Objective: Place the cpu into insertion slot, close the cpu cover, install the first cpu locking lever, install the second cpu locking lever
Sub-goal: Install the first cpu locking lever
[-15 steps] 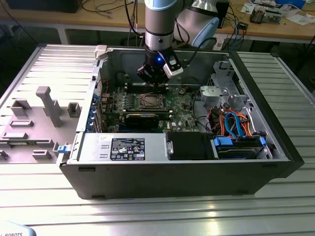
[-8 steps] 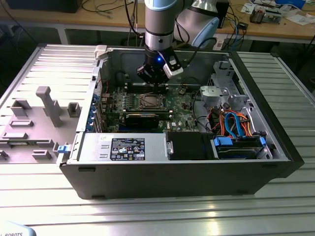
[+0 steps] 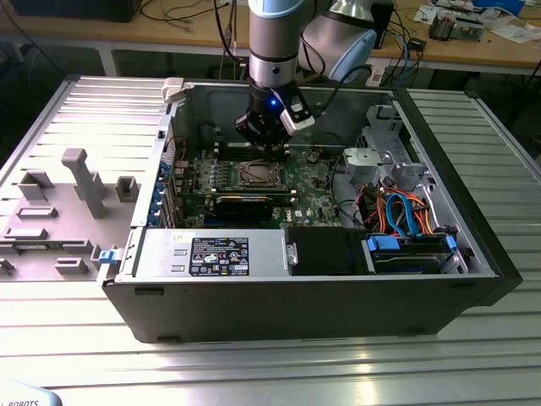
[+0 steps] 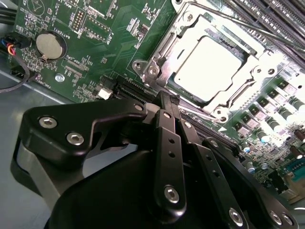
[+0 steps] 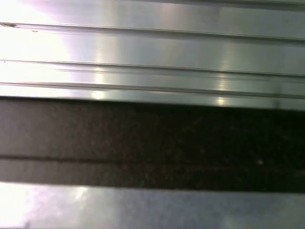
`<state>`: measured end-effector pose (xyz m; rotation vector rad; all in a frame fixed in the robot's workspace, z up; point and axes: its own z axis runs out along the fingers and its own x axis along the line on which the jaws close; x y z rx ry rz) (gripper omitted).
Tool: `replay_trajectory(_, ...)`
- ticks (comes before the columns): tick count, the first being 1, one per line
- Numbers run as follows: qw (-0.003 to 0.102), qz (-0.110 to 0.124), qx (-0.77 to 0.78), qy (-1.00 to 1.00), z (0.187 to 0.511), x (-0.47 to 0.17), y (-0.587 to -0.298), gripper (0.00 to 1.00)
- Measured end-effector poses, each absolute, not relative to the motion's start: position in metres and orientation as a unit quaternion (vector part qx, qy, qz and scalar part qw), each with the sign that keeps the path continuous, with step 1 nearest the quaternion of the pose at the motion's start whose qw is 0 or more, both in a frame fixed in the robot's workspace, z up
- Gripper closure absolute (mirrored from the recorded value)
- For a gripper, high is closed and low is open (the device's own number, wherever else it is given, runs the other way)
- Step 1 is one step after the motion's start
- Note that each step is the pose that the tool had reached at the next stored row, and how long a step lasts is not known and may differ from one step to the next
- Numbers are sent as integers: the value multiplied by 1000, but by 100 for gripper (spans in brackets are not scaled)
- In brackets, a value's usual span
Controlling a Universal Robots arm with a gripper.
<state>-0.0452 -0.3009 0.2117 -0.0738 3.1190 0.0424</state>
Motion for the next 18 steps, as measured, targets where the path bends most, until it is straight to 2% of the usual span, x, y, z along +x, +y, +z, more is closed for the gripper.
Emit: replay_trajectory(18,11,13,-24,1000,205,-44,-299,89)
